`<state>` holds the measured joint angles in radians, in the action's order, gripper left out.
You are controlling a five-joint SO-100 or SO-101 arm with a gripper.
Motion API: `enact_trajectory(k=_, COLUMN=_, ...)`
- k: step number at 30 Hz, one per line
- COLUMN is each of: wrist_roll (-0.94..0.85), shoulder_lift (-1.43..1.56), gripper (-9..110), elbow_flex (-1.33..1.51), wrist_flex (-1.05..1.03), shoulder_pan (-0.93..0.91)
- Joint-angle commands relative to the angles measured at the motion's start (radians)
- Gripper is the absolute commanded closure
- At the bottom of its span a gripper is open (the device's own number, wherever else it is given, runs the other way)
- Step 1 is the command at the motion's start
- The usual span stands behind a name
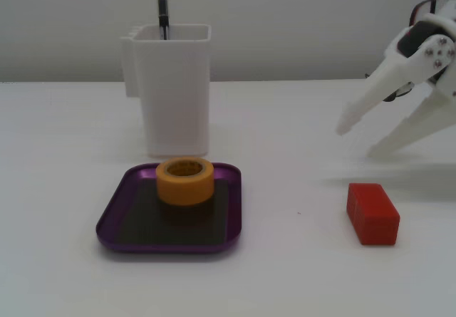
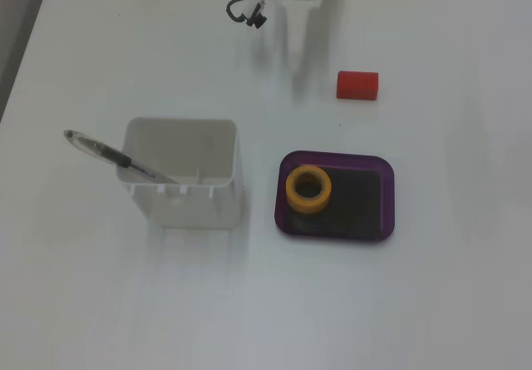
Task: Grab up the yellow tape and put it in the box.
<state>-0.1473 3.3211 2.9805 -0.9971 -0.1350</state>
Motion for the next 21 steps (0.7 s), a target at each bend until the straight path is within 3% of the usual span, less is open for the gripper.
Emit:
enact_trajectory(k=1, wrist_roll=0.005, shoulder_lift=0.141, gripper=89, elbow_flex=0.078, wrist_flex=0.006, shoulder_pan=0.0)
enact_trajectory(k=7, wrist_roll=0.005, shoulder_lift=0.092, gripper=90, elbow_flex=0.118, wrist_flex=-0.015, shoulder_pan=0.002)
enact_trajectory(k=11, wrist_roll=0.005, shoulder_lift=0.092, gripper=102, elbow_flex=0.112, wrist_flex=-0.066, shoulder_pan=0.002)
enact_trajectory(k=21, wrist_roll=-0.008, shoulder_lift=0.092, gripper=102, elbow_flex=0.118, wrist_flex=-0.055, shoulder_pan=0.002)
